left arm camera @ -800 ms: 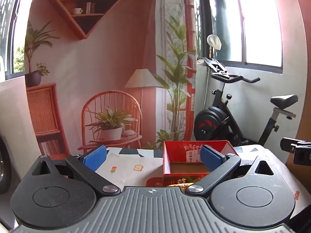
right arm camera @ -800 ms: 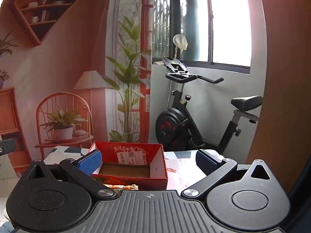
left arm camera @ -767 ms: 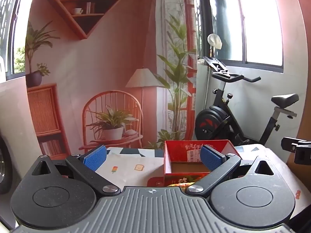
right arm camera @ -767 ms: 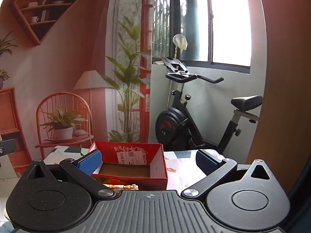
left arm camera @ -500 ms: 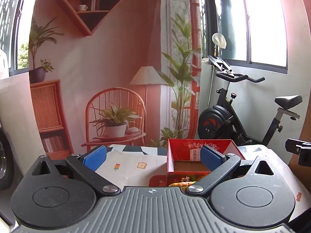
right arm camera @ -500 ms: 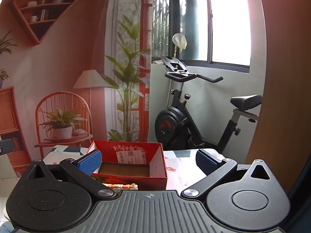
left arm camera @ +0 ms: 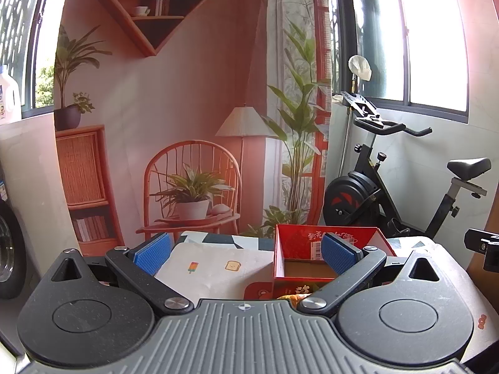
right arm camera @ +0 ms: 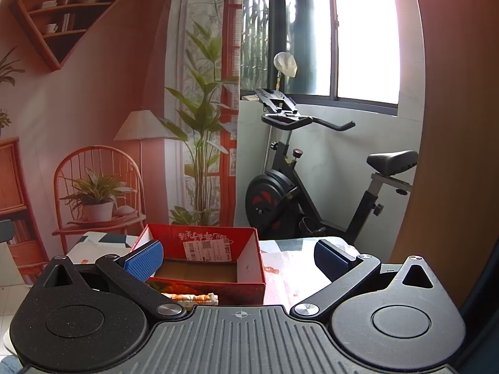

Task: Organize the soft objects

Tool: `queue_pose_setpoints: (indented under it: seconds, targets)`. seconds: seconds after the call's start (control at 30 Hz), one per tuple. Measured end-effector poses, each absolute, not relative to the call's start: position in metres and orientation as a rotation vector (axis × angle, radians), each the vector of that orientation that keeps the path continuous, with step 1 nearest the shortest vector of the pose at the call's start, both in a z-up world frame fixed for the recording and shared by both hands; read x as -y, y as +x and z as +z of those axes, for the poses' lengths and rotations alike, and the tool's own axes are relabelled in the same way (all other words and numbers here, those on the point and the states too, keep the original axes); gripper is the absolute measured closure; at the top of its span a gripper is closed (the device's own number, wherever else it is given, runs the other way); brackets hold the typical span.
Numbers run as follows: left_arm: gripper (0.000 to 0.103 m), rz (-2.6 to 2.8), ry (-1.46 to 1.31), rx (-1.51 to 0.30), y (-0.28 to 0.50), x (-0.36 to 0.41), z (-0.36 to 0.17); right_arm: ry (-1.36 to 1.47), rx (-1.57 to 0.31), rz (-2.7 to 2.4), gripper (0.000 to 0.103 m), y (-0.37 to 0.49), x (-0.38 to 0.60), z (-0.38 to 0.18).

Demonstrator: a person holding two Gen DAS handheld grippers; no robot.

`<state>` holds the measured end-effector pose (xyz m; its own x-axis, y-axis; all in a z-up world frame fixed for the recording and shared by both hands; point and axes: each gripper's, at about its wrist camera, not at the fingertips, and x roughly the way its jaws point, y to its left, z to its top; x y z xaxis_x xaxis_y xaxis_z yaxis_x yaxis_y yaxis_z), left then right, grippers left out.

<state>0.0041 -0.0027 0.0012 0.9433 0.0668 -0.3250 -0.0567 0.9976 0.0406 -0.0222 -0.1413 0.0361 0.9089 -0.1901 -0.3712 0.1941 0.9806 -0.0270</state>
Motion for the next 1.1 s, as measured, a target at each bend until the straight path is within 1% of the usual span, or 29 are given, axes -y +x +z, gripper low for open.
queue_pose_setpoints:
  seconds: [1.1]
  targets:
    - [0.0,0.071,0.026,-0.341,0.0043,-0.0006,-0.0011,0.015,-0.39,-0.196,0.0,-0.0209,0.1433,0.035]
